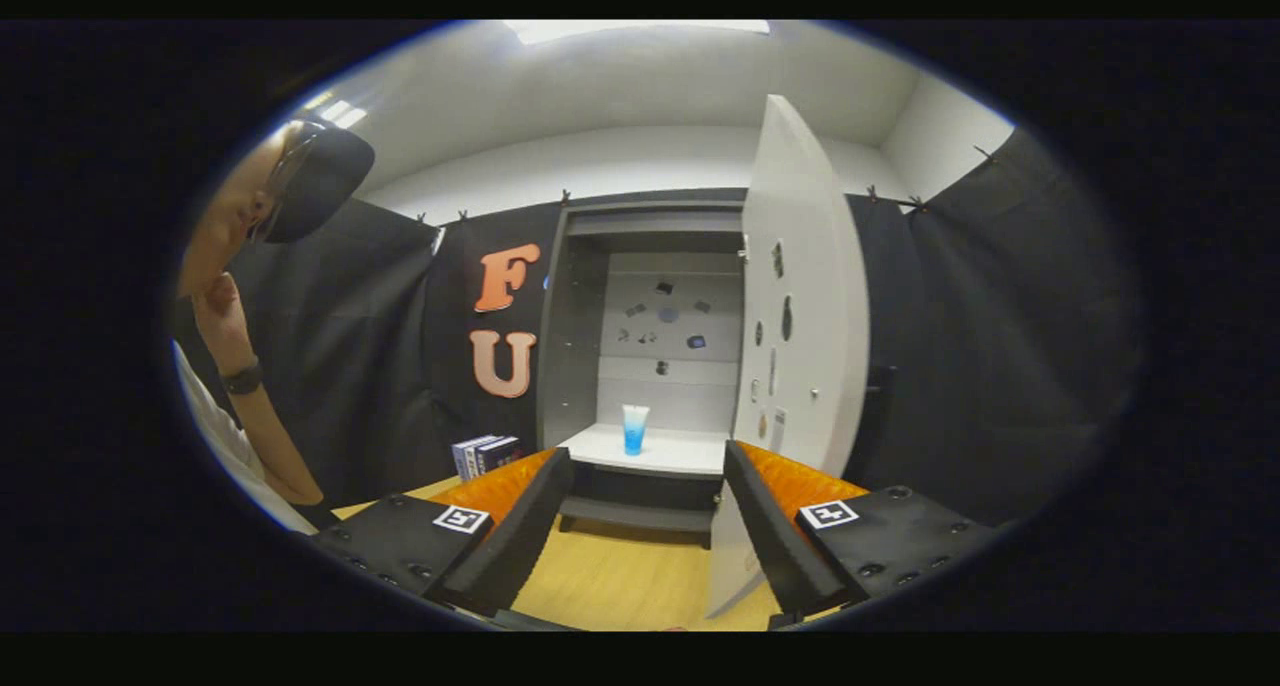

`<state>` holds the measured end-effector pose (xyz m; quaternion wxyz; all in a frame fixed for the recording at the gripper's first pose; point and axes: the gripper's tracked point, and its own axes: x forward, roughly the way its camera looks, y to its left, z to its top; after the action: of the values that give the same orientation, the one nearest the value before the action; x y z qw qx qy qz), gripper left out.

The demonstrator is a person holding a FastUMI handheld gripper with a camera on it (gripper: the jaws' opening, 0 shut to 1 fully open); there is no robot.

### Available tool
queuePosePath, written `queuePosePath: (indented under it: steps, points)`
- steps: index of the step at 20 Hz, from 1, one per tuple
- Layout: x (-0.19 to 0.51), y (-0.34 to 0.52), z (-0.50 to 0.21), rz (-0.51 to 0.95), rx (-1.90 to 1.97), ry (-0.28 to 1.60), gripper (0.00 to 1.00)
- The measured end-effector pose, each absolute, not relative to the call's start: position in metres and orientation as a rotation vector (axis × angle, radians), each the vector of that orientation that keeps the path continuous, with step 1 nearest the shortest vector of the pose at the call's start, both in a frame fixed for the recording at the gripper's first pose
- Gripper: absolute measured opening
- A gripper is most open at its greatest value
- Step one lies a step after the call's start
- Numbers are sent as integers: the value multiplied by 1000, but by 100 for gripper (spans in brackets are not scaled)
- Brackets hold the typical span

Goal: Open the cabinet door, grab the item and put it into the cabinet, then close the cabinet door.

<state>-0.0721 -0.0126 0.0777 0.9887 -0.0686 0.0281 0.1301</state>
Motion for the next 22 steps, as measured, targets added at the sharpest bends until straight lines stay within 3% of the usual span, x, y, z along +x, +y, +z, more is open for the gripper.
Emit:
queuePosePath:
  steps: [6,13,22]
  points:
    - [-85,-107,84,1,-96,47,97]
    - [-41,-197,74,-239,-36,27,97]
    - [-8,-217,60,-232,-13,50,98]
